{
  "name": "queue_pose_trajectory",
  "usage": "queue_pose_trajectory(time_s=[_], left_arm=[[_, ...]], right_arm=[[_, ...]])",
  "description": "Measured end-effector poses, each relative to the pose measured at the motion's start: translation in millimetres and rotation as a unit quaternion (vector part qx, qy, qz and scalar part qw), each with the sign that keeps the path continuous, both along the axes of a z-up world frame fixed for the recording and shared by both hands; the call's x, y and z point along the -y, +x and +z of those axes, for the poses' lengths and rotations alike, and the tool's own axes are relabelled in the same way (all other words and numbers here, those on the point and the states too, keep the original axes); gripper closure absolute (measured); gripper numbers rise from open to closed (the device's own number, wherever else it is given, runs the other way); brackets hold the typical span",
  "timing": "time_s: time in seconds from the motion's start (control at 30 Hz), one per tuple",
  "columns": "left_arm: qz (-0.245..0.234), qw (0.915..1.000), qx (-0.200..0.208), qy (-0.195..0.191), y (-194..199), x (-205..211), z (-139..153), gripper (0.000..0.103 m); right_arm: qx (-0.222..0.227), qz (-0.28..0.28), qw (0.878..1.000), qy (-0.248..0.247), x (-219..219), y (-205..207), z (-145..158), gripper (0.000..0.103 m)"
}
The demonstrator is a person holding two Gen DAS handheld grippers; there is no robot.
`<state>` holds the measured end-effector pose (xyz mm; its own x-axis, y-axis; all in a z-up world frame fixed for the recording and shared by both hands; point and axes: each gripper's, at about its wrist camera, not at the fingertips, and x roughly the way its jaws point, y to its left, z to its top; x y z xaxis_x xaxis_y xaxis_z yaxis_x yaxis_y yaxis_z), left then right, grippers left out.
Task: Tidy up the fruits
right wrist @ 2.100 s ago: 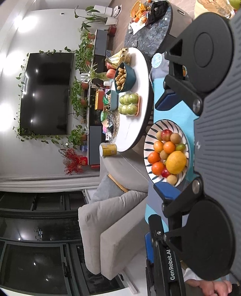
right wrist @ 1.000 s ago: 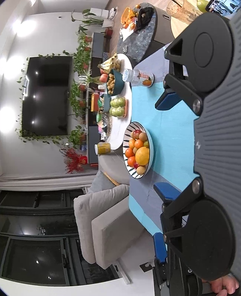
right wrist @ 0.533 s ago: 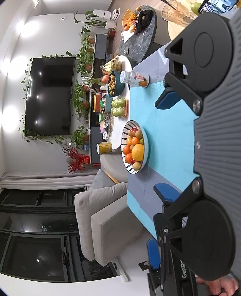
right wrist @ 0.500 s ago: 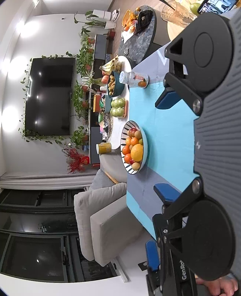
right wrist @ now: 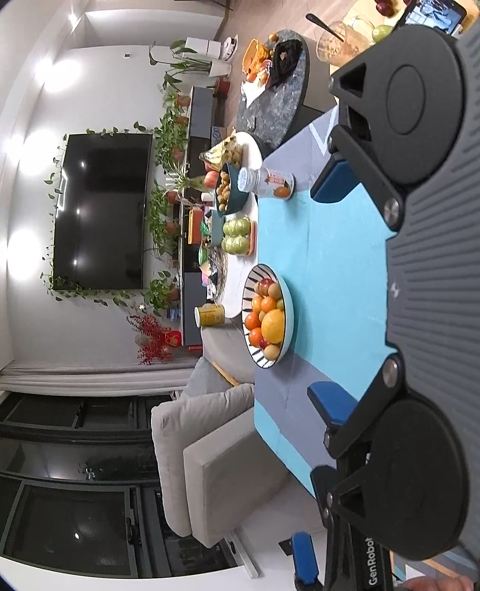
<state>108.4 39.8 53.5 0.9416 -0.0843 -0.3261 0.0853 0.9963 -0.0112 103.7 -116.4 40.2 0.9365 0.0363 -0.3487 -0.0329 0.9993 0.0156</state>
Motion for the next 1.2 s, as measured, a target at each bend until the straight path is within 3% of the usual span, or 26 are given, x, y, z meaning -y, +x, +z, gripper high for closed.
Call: queue_pose_trajectory(time_s=[0.03,1.2], left_arm=[[0.003,1.0,0.006,-0.001,-1.4,-0.7,0.1,0.0],[0.008,0.9997,0.023,0.0,-7.0,-5.0,2.3,0.0]], right_arm=[[0.0,0.0,1.0,-0.002,0.4,0.2,0.1,0.042],[-0.014,-0.008,1.0,-0.016,3.4,1.8,-4.4,0.041]])
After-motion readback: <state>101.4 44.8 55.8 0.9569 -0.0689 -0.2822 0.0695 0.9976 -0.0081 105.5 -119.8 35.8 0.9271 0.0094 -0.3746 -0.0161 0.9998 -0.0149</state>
